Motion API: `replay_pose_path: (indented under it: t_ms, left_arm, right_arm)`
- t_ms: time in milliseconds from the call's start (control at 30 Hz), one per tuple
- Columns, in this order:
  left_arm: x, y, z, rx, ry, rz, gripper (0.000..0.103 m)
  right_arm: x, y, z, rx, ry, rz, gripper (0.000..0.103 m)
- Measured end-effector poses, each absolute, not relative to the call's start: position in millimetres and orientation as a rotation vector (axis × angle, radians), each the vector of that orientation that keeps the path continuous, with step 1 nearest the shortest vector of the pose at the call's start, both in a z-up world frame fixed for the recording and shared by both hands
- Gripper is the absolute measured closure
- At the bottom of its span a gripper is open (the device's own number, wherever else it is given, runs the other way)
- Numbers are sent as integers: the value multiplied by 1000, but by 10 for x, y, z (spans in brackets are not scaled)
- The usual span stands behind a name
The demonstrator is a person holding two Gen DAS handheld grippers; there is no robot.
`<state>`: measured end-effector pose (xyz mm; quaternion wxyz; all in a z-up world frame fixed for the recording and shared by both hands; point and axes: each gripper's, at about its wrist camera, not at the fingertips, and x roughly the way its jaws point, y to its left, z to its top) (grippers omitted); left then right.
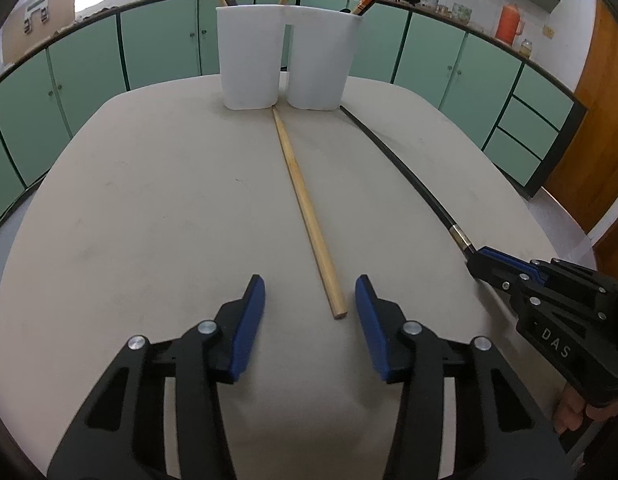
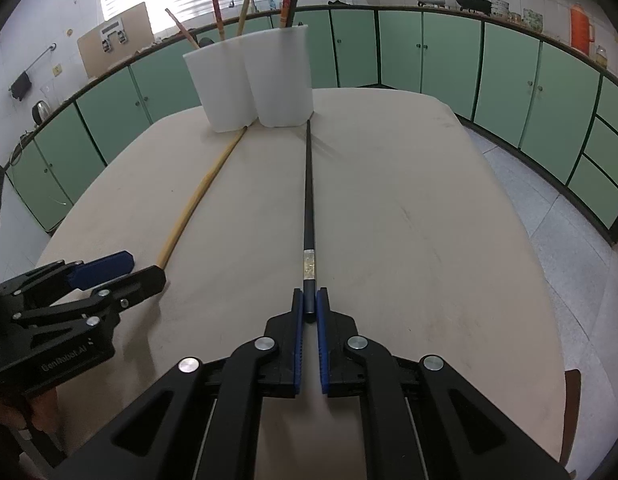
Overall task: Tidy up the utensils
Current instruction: 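Grasp the plain bamboo chopstick with the left tool while the right tool holds the black chopstick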
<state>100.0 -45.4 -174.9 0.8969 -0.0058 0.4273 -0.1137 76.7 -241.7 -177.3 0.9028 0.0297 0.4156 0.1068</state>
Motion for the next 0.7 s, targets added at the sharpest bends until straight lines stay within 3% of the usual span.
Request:
replay_pose_path:
  t_ms: [200,367,700]
  left_arm:
    - [989,-460,-1752,-17,883,-243,71]
    - [1000,-426,-1759,-45,886,-243,93]
    - [979,-451,-1754,-14,885,-224,94]
  right_arm:
    - [775,-2430,-1780,72,863,226,96]
    - [774,-2427,-1783,76,864,227,96]
    - [777,-2454,-1801,93,866,237,96]
